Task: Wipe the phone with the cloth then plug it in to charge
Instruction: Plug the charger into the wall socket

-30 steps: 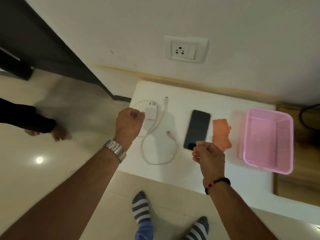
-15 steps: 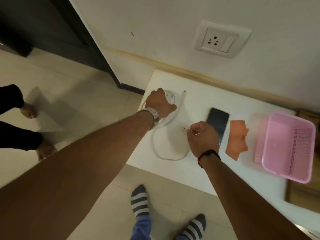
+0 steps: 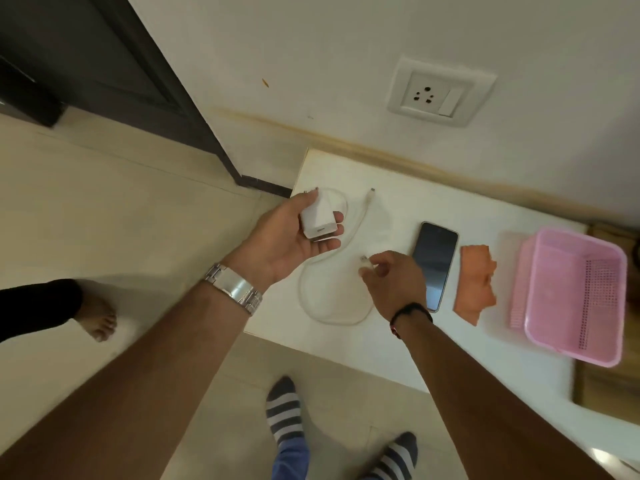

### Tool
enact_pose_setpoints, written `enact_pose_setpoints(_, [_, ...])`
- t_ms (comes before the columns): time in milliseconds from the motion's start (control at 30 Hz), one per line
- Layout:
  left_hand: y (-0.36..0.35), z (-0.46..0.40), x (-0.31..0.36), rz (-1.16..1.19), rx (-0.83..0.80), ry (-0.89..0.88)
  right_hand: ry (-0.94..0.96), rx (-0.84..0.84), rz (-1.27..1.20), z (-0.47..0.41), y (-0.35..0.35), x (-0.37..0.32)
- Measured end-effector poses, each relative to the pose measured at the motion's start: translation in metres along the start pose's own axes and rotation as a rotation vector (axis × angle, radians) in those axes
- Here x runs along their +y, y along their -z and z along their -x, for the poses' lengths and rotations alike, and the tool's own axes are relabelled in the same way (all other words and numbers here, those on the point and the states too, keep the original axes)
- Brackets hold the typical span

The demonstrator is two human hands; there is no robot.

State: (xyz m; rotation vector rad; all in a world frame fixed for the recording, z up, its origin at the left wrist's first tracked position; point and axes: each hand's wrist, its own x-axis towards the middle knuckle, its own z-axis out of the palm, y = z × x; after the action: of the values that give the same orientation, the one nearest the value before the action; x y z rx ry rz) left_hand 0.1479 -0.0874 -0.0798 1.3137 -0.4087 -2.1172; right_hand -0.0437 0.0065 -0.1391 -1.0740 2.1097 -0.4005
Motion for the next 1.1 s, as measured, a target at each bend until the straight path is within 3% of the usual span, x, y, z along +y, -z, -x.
enact_pose_setpoints(100, [-0.007, 0.001, -0.002, 0.090, 0.089, -0.002, -0.015, 0.032, -0.371, 0.016, 0.015, -0.018])
enact_pose_setpoints(200, [-0.018, 0.001, -0.004, 0.107, 0.170, 0.001, 0.064, 0.089, -0.454, 0.038, 0.032, -0.036])
enact_pose_setpoints(433, [-0.037, 0.006, -0.008, 0.096, 0.204, 0.015, 0.276, 0.186, -0.454, 0.070, 0.056, -0.071])
enact_pose_setpoints(700, [-0.050, 0.015, -0.009, 0.095, 0.132, 0.004, 0.265, 0.189, -0.450, 0.070, 0.065, -0.075])
enact_pose_setpoints(933, [-0.055, 0.020, -0.009, -0.041, 0.101, -0.167, 0.282, 0.226, -0.358, 0.069, 0.071, -0.079])
enact_pose_setpoints(1100, [-0.057, 0.028, -0.007, 0.020, 0.090, -0.176, 0.332, 0.277, -0.279, 0.065, 0.071, -0.093])
